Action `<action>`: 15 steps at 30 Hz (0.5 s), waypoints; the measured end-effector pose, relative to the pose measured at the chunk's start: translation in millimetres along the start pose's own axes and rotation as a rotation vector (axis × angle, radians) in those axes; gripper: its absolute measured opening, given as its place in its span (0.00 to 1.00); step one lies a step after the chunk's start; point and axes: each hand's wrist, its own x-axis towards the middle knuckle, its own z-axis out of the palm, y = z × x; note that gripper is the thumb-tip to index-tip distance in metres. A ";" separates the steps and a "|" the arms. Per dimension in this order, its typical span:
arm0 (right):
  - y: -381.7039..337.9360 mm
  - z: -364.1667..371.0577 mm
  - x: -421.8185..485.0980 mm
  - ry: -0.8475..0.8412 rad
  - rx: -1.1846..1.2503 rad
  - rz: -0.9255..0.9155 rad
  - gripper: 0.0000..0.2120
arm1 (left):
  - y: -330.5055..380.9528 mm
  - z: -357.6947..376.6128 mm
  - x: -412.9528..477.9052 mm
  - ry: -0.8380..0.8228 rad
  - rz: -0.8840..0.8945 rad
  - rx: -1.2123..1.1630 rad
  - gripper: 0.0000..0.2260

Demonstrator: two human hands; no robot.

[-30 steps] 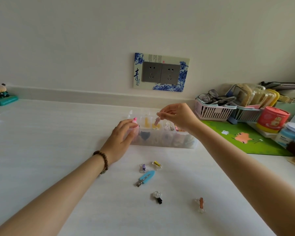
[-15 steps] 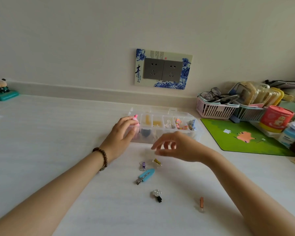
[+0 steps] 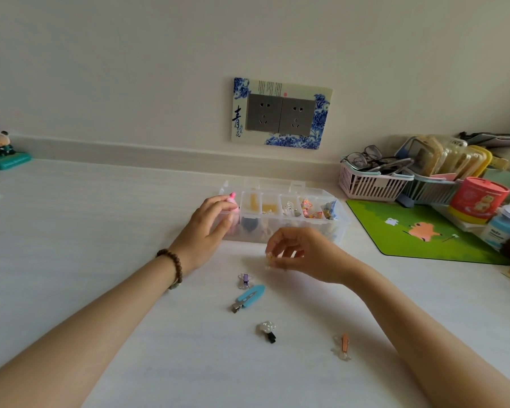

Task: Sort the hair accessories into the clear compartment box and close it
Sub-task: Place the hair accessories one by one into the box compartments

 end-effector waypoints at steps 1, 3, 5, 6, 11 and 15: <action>-2.3 -0.3 2.3 0.128 0.003 -0.032 0.05 | 0.6 -0.1 0.0 -0.002 0.001 -0.002 0.13; -6.7 -3.8 10.6 0.463 0.016 -0.071 0.07 | 1.5 0.0 -0.1 -0.009 -0.013 -0.003 0.13; -10.5 -8.1 22.1 0.711 0.051 -0.083 0.08 | 2.8 0.1 0.1 -0.014 -0.022 -0.004 0.13; -10.3 -8.1 28.7 0.763 0.058 -0.076 0.08 | 3.4 -0.1 0.2 -0.014 -0.022 -0.006 0.14; 3.1 4.8 42.0 0.632 -0.344 -0.028 0.10 | 2.2 -1.1 -0.5 -0.018 -0.025 0.001 0.14; -7.4 5.4 26.9 0.610 -0.356 -0.226 0.08 | 1.1 -0.9 0.0 -0.028 -0.024 -0.004 0.17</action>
